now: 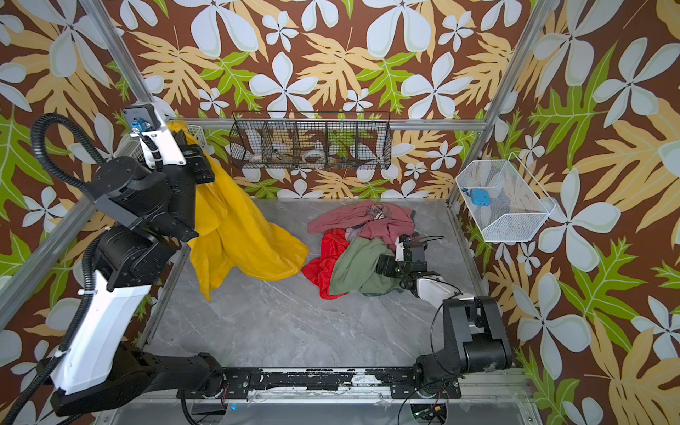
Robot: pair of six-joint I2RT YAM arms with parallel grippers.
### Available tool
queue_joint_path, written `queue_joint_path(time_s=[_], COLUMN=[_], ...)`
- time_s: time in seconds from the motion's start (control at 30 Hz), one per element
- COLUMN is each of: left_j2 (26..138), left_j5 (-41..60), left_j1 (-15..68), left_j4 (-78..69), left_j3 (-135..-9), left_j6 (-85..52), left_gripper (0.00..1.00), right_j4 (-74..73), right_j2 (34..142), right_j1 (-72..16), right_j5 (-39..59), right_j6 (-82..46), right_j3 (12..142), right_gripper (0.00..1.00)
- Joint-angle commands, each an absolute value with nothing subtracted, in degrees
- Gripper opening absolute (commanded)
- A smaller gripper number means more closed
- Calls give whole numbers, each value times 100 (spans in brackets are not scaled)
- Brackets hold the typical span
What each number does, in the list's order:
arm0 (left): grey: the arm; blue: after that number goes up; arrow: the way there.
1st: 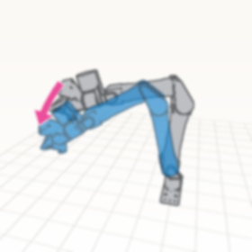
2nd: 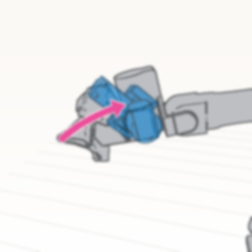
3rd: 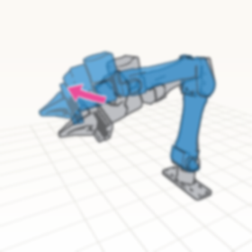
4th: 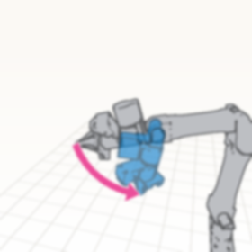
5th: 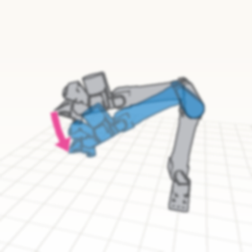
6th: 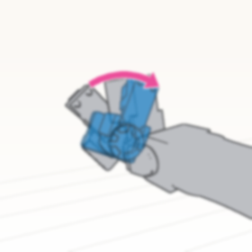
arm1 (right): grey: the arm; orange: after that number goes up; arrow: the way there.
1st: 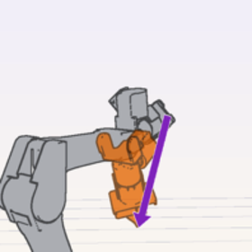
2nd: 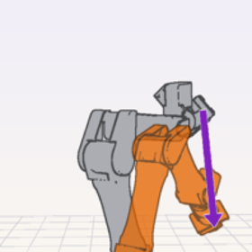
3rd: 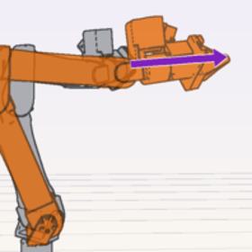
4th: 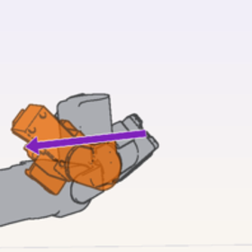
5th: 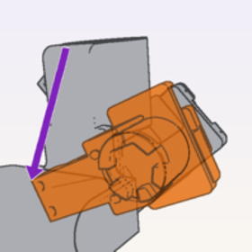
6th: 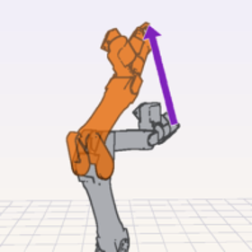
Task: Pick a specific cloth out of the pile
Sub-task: 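Carry the yellow cloth with the left gripper away from the pile, lowering it, then release the yellow cloth onto the table with the left gripper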
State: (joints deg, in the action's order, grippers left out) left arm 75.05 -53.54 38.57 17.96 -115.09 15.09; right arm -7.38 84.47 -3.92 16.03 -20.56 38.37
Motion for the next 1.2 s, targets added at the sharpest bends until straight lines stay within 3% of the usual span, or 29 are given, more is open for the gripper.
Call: queue_joint_path(time_s=[0.0,0.33,0.63,0.77,0.97,1.17], left_j2=[7479,7586,8015,7599,6598,5783], left_j5=[-5697,-5021,-3316,-2868,-3085,-2379], left_j1=[3746,3454,3454,3454,3421,2582], left_j4=[1860,2604,2972,2841,2663,2416], left_j3=[-11510,-10514,-9427,-8717,-7212,-5439], left_j6=[1588,791,-841,-1612,-2726,-3571], left_gripper=[0,0,0,0,0,0], right_j4=[-574,-477,-305,-291,-299,-194], right_j2=[8416,8421,8280,8218,8288,8267], right_j1=[-395,-397,-400,-400,-412,-409], right_j5=[1416,1375,1233,1195,1308,1318], right_j6=[-1978,-1961,-1872,-1854,-1881,-1754], right_j3=[3884,3937,3893,3828,3869,3918], right_gripper=[90,89,88,88,88,87])
